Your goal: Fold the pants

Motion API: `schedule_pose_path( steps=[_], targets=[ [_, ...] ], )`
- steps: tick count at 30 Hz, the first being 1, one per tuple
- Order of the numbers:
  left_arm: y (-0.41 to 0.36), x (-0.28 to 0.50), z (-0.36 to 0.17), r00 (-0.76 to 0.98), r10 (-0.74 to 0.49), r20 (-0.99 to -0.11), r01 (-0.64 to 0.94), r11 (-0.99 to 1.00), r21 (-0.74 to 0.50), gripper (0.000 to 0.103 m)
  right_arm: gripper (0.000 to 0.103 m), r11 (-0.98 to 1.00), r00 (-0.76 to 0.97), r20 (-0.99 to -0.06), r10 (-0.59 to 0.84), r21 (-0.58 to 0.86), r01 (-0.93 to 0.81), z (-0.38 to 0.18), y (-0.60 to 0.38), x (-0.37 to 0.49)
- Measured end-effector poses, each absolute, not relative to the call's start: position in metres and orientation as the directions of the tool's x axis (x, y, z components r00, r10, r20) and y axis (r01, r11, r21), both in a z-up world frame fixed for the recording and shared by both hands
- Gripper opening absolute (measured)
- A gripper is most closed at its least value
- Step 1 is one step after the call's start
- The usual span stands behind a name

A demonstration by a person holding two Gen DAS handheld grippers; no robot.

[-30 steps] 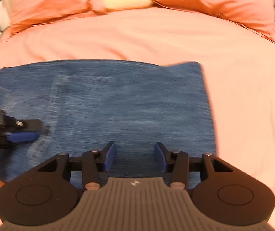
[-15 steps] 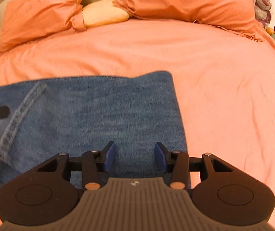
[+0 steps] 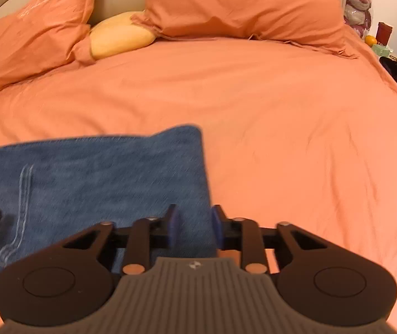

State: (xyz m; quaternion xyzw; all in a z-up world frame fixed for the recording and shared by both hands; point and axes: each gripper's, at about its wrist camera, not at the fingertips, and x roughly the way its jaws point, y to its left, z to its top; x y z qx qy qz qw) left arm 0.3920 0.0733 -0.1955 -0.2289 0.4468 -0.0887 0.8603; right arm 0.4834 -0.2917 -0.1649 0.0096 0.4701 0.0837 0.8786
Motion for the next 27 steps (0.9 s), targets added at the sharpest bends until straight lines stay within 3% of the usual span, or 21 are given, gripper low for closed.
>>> schedule_pose_path(
  steps=[1, 2, 4, 8, 12, 13, 15, 17, 18, 23, 27],
  targets=[
    [0.073, 0.396, -0.194, 0.589, -0.367, -0.720, -0.053, 0.871, -0.488, 0.023, 0.020, 0.987, 0.552, -0.819, 0.155, 0.098, -0.131, -0.163, -0.294, 0.490],
    [0.072, 0.400, -0.193, 0.596, -0.381, -0.707, -0.049, 0.861, -0.505, 0.043, 0.020, 0.987, 0.559, -0.814, 0.155, 0.104, -0.123, -0.162, -0.296, 0.496],
    [0.069, 0.409, -0.197, 0.602, -0.400, -0.691, -0.048, 0.846, -0.531, 0.062, 0.021, 0.987, 0.564, -0.810, 0.160, 0.124, -0.102, -0.161, -0.298, 0.507],
    [0.065, 0.430, -0.217, 0.553, -0.439, -0.708, -0.072, 0.821, -0.566, 0.067, 0.021, 0.979, 0.555, -0.806, 0.204, 0.180, -0.097, -0.168, -0.298, 0.514],
    [0.055, 0.444, -0.233, 0.563, -0.405, -0.721, -0.068, 0.846, -0.528, 0.068, 0.021, 0.968, 0.530, -0.811, 0.250, 0.214, -0.128, -0.180, -0.295, 0.510],
    [0.052, 0.446, -0.232, 0.576, -0.399, -0.713, -0.065, 0.847, -0.527, 0.067, 0.021, 0.967, 0.525, -0.812, 0.255, 0.218, -0.133, -0.183, -0.295, 0.510],
    [0.047, 0.449, -0.230, 0.589, -0.390, -0.708, -0.055, 0.855, -0.517, 0.043, 0.021, 0.965, 0.519, -0.814, 0.261, 0.218, -0.143, -0.189, -0.296, 0.509],
    [0.040, 0.450, -0.226, 0.592, -0.363, -0.720, -0.034, 0.881, -0.472, 0.010, 0.021, 0.966, 0.517, -0.816, 0.259, 0.208, -0.155, -0.193, -0.298, 0.509],
    [0.038, 0.447, -0.221, 0.610, -0.357, -0.708, -0.008, 0.890, -0.456, 0.006, 0.021, 0.966, 0.520, -0.814, 0.259, 0.205, -0.160, -0.194, -0.299, 0.509],
    [0.023, 0.429, -0.171, 0.705, -0.353, -0.615, 0.163, 0.925, -0.344, 0.006, 0.020, 0.960, 0.546, -0.790, 0.281, 0.224, -0.170, -0.188, -0.305, 0.516],
    [0.024, 0.445, -0.169, 0.668, -0.305, -0.678, 0.166, 0.950, -0.264, 0.006, 0.011, 0.956, 0.579, -0.764, 0.286, 0.189, -0.223, -0.182, -0.291, 0.528]
  ],
)
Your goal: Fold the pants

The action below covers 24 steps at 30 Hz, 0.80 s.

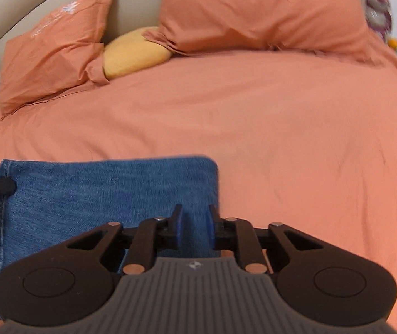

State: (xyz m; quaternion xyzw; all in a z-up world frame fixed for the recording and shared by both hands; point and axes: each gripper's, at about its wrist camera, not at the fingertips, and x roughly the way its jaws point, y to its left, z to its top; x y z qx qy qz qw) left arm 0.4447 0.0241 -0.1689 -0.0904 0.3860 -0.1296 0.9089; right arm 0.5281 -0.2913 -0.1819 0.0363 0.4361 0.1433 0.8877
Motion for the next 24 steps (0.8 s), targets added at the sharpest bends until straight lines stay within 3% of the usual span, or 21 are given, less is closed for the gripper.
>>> schedule_pose_path(
  steps=[7, 9, 15, 19, 21, 22, 24],
  targets=[
    [0.022, 0.473, -0.224, 0.585, -0.216, -0.782, 0.105, 0.976, -0.192, 0.006, 0.006, 0.971, 0.570, -0.790, 0.226, 0.138, -0.194, -0.209, -0.264, 0.570],
    [0.024, 0.475, -0.232, 0.571, -0.216, -0.792, 0.094, 0.976, -0.198, 0.007, 0.000, 0.978, 0.544, -0.817, 0.191, 0.112, -0.176, -0.224, -0.262, 0.581],
    [0.027, 0.476, -0.234, 0.550, -0.222, -0.805, 0.091, 0.974, -0.206, 0.011, 0.000, 0.976, 0.500, -0.840, 0.211, 0.154, -0.153, -0.240, -0.272, 0.588],
    [0.026, 0.475, -0.228, 0.539, -0.213, -0.815, 0.087, 0.976, -0.198, 0.018, 0.000, 0.966, 0.445, -0.863, 0.238, 0.165, -0.198, -0.230, -0.278, 0.565],
    [0.023, 0.469, -0.221, 0.541, -0.197, -0.818, 0.087, 0.980, -0.178, 0.026, 0.000, 0.960, 0.430, -0.868, 0.246, 0.158, -0.230, -0.224, -0.282, 0.544],
    [0.023, 0.465, -0.217, 0.544, -0.186, -0.818, 0.082, 0.982, -0.169, 0.038, 0.000, 0.956, 0.424, -0.869, 0.254, 0.159, -0.246, -0.221, -0.282, 0.532],
    [0.020, 0.451, -0.207, 0.562, -0.165, -0.811, 0.084, 0.986, -0.142, 0.041, 0.000, 0.949, 0.416, -0.870, 0.263, 0.155, -0.276, -0.216, -0.286, 0.508]
  ],
)
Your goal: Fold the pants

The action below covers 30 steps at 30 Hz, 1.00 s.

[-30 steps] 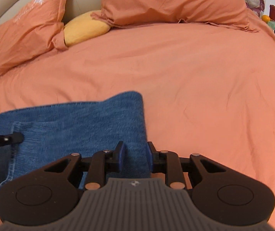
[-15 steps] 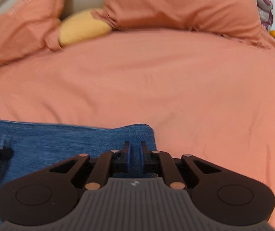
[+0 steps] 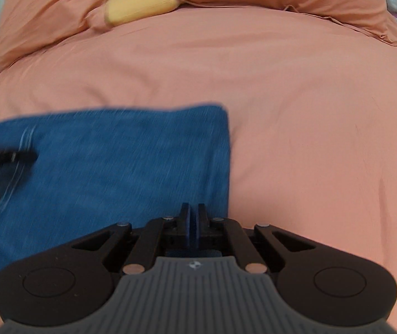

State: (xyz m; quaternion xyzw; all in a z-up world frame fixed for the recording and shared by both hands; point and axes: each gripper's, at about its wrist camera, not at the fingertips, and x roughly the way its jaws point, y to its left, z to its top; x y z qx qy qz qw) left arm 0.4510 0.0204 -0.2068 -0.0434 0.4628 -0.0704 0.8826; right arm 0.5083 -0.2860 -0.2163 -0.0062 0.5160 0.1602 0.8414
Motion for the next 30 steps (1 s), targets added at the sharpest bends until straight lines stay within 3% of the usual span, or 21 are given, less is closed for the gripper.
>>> schedule_pose_path(
  steps=[4, 8, 11, 21, 30],
  targets=[
    [0.006, 0.416, -0.187, 0.588, -0.160, -0.793, 0.149, 0.985, -0.087, 0.041, 0.000, 0.936, 0.437, -0.860, 0.262, 0.117, -0.331, -0.206, -0.292, 0.464],
    [-0.011, 0.382, -0.188, 0.557, -0.193, -0.808, 0.208, 0.974, -0.088, 0.022, 0.000, 0.936, 0.445, -0.860, 0.250, 0.098, -0.337, -0.211, -0.299, 0.438],
    [-0.022, 0.373, -0.205, 0.527, -0.144, -0.838, 0.206, 0.978, -0.038, 0.018, 0.000, 0.940, 0.460, -0.855, 0.239, 0.086, -0.331, -0.219, -0.297, 0.426],
    [-0.015, 0.375, -0.231, 0.510, -0.104, -0.854, 0.118, 0.992, -0.050, 0.028, 0.000, 0.934, 0.532, -0.818, 0.219, 0.018, -0.357, -0.238, -0.288, 0.409],
    [0.002, 0.344, -0.189, 0.575, -0.094, -0.813, 0.015, 0.994, -0.104, 0.037, 0.000, 0.891, 0.526, -0.844, 0.105, -0.155, -0.428, -0.234, -0.259, 0.412]
  ],
)
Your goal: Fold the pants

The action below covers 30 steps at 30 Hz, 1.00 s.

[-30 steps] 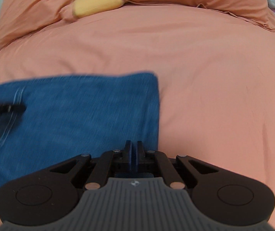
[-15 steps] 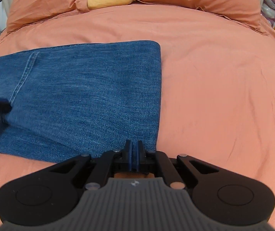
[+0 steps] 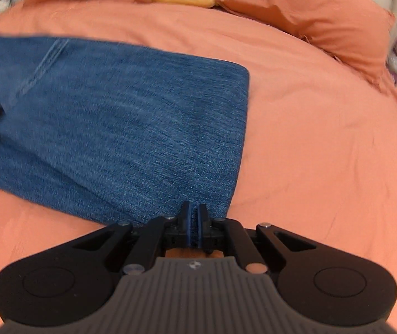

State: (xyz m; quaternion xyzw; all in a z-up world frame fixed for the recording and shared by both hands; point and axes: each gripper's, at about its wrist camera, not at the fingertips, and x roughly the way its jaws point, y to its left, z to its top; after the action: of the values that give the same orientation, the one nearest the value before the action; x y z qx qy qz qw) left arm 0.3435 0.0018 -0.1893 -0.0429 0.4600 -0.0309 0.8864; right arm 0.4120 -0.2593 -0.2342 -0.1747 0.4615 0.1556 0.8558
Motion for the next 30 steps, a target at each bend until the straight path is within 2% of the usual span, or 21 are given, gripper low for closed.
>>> schedule_pose_path(
  steps=[1, 4, 8, 11, 13, 19, 26, 30],
  targets=[
    [0.004, 0.335, -0.182, 0.586, -0.085, -0.806, 0.008, 0.995, -0.099, 0.038, 0.000, 0.875, 0.522, -0.849, 0.085, -0.187, -0.446, -0.233, -0.254, 0.412],
    [0.020, 0.311, -0.162, 0.612, -0.058, -0.789, -0.023, 0.996, -0.091, 0.055, 0.001, 0.816, 0.534, -0.845, 0.030, -0.288, -0.502, -0.227, -0.240, 0.408],
    [0.053, 0.291, -0.140, 0.656, -0.031, -0.754, -0.089, 0.989, -0.118, 0.061, 0.005, 0.745, 0.572, -0.820, 0.025, -0.366, -0.558, -0.210, -0.222, 0.399],
    [0.079, 0.282, -0.128, 0.683, -0.013, -0.730, -0.141, 0.979, -0.149, 0.067, 0.021, 0.720, 0.578, -0.812, 0.084, -0.351, -0.598, -0.191, -0.205, 0.396],
    [0.096, 0.277, -0.124, 0.702, 0.005, -0.712, -0.181, 0.968, -0.172, 0.072, 0.023, 0.691, 0.584, -0.803, 0.120, -0.354, -0.630, -0.180, -0.187, 0.394],
    [0.158, 0.267, -0.125, 0.711, 0.048, -0.702, -0.300, 0.923, -0.241, 0.079, 0.029, 0.578, 0.568, -0.803, 0.181, -0.380, -0.722, -0.161, -0.126, 0.387],
    [0.238, 0.258, -0.147, 0.696, 0.081, -0.713, -0.465, 0.808, -0.362, 0.084, 0.029, 0.495, 0.544, -0.816, 0.193, -0.398, -0.772, -0.170, -0.069, 0.400],
    [0.274, 0.250, -0.161, 0.695, 0.104, -0.712, -0.510, 0.769, -0.385, 0.085, 0.029, 0.437, 0.503, -0.843, 0.191, -0.386, -0.813, -0.180, -0.042, 0.416]
  ],
)
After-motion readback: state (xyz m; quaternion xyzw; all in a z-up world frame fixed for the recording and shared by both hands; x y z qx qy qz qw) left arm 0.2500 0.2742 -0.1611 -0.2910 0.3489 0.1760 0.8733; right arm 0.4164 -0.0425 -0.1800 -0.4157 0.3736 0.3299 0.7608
